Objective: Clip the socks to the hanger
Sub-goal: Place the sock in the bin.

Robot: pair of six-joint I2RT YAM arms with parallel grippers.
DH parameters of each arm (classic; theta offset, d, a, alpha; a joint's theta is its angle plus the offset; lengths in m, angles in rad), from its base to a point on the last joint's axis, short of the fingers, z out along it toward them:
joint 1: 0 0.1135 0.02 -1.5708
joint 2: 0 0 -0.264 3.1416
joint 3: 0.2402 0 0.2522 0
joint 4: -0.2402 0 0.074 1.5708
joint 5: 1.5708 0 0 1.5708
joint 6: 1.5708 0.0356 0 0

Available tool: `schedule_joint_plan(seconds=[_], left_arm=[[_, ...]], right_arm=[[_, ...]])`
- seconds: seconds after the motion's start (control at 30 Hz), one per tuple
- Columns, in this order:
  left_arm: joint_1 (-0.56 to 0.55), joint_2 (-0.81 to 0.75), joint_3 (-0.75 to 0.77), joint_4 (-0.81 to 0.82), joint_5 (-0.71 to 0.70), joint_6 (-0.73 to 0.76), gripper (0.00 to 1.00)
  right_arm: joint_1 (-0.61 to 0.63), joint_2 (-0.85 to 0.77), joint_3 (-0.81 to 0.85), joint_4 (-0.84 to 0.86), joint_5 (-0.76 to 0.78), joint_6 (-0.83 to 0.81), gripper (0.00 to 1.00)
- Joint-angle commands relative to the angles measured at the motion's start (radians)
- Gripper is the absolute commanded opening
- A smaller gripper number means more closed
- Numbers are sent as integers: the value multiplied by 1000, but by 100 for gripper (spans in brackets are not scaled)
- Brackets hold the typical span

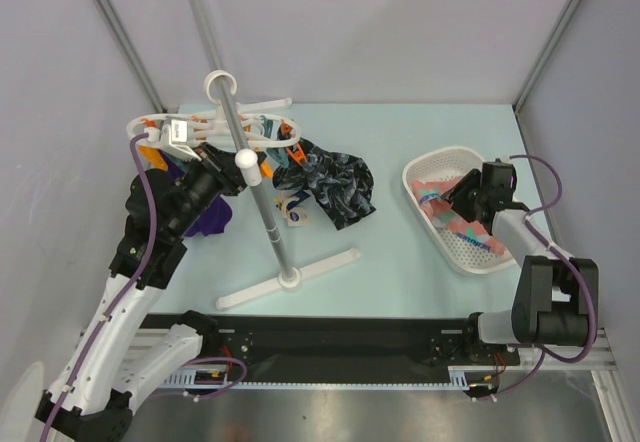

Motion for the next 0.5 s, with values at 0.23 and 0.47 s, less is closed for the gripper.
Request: schedule_joint_plan(seconds=[0.23, 0.47], left_arm=[[2, 4, -7, -46, -18, -6, 0], [2, -1, -9, -49, -23, -9, 0]], right_arm=[[-14, -31, -133, 231, -98, 292, 50], [-11, 1, -183, 374, -87, 413, 52]])
